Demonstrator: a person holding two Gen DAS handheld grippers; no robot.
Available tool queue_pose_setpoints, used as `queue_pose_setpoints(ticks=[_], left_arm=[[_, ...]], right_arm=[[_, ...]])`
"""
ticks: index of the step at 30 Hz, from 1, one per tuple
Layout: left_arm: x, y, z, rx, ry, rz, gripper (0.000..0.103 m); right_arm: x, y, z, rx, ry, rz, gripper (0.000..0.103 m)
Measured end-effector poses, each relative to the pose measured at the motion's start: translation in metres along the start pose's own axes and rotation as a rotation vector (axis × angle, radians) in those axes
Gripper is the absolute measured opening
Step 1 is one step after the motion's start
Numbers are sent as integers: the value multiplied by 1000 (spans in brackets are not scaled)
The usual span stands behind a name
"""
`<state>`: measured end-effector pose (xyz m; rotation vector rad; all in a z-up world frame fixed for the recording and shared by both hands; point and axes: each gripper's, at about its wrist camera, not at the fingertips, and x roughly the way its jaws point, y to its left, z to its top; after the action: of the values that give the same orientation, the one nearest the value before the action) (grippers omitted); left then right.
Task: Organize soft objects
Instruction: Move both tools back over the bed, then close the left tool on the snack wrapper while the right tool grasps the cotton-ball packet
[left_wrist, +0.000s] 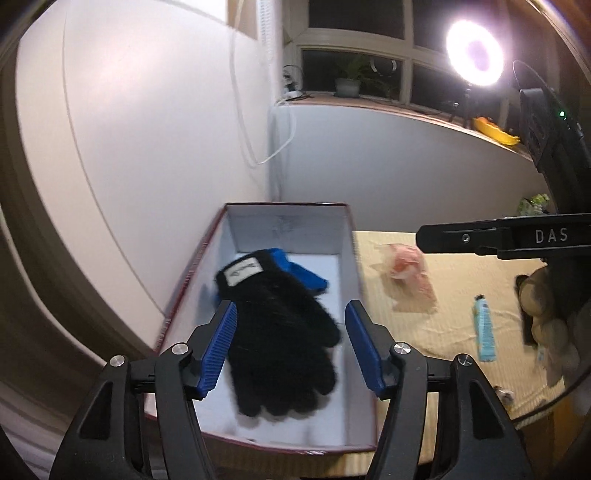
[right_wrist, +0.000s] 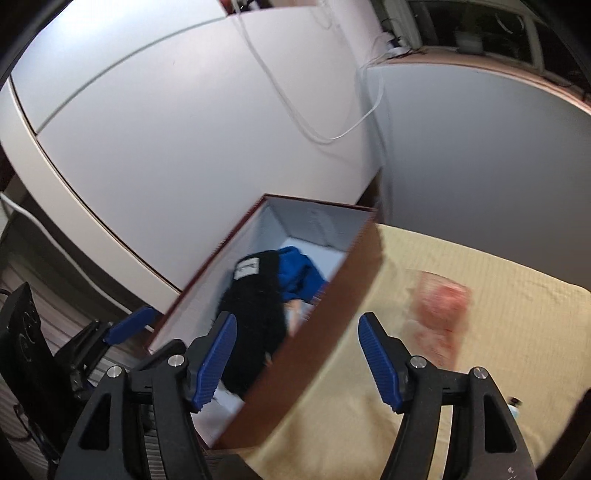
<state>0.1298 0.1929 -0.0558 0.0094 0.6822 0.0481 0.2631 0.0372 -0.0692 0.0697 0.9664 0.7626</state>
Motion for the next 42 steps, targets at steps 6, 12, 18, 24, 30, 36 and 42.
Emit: queue_pose_setpoints(ticks=[6,12,18,24,30,36,42], left_arm=[[-21,-35,-9,61,-33,-33,61],[-36,-69,-21,108,-41,-95,61],[-43,-88,-33,110,-34,-163,61],[-43,-105,-52,121,-8,-213,61],[-37,-129,-65,133,19,-277,61],[-29,-165,-77,165,47,-373,61],[-19,-191,-104,205,115,-416,61]], right_arm=[[-43,-29,-31,-61,-39,-105,66],[-89,-59,-67,-57,-84,-160,66],[-138,-86,-104,-26,-170,-175,66],[-184,-116,-144,32,-237,-154,75],[-216,-152,-180,105,-243,-236,75],[-217,-198,-213,222,-180,-271,75],[-204,-205,-239,199,-121,-280,75]])
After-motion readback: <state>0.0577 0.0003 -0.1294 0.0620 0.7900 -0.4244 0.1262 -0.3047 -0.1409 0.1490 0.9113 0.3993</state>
